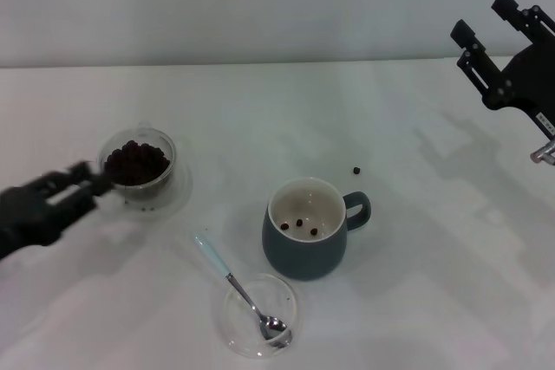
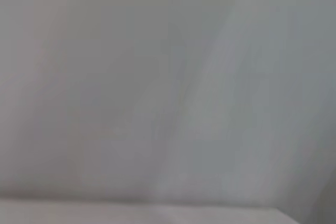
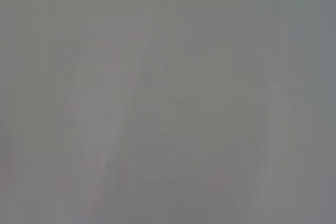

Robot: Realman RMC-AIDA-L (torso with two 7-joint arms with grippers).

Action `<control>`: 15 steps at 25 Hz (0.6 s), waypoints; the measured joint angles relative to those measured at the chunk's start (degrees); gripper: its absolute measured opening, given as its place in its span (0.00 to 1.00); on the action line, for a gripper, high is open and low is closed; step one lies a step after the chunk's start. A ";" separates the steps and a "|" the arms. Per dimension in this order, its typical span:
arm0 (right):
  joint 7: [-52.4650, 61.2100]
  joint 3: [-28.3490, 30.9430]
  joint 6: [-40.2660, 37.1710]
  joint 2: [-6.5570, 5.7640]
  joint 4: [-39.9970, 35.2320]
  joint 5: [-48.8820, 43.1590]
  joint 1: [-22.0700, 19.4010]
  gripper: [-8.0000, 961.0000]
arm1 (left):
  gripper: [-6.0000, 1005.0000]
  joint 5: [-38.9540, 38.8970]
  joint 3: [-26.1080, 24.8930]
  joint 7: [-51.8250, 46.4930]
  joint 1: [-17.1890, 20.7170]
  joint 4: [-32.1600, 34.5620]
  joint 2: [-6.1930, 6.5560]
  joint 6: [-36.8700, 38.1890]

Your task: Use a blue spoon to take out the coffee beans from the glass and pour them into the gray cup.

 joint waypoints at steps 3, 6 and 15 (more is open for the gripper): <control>0.95 -0.24 -0.26 0.00 -0.01 0.00 0.07 0.62 | 0.49 -0.03 -6.83 4.74 2.42 0.61 0.03 2.49; 3.39 -0.29 -0.36 0.00 0.48 -0.04 0.03 0.62 | 0.50 -0.04 -13.55 8.45 3.60 0.64 -0.20 3.56; 4.93 -2.33 -0.27 0.13 0.34 0.07 0.19 0.62 | 0.50 0.26 -31.15 13.60 3.84 -0.22 0.44 2.67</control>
